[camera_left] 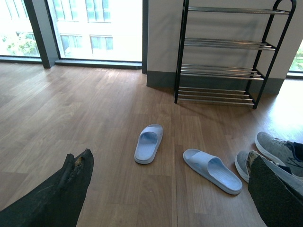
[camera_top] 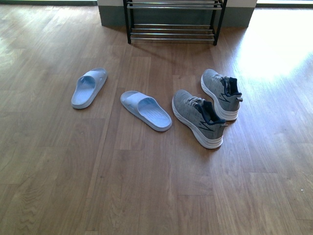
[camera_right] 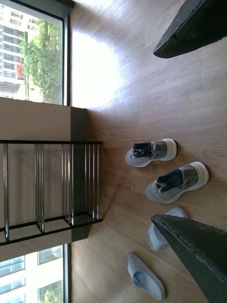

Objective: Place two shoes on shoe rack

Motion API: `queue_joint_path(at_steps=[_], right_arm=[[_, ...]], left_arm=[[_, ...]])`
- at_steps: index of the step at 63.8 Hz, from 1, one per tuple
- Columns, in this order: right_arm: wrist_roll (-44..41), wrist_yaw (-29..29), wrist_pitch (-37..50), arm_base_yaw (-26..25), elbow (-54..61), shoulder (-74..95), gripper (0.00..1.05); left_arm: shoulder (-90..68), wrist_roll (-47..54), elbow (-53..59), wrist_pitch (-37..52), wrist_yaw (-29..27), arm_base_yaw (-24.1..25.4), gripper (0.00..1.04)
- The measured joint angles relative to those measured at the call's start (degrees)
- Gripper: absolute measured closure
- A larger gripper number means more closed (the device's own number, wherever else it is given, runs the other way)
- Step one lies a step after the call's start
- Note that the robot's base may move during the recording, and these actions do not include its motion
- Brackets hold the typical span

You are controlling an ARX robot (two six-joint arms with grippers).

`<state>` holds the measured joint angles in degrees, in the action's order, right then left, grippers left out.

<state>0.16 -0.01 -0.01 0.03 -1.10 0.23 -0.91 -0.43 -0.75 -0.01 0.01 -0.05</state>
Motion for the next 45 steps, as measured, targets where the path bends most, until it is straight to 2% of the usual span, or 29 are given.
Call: queue_joint_path(at_steps=[45], right_arm=[[0.0,0.0,0.0,0.0,0.0,0.0,0.09]], left_arm=[[0.0,0.0,0.0,0.0,0.0,0.0,0.09]])
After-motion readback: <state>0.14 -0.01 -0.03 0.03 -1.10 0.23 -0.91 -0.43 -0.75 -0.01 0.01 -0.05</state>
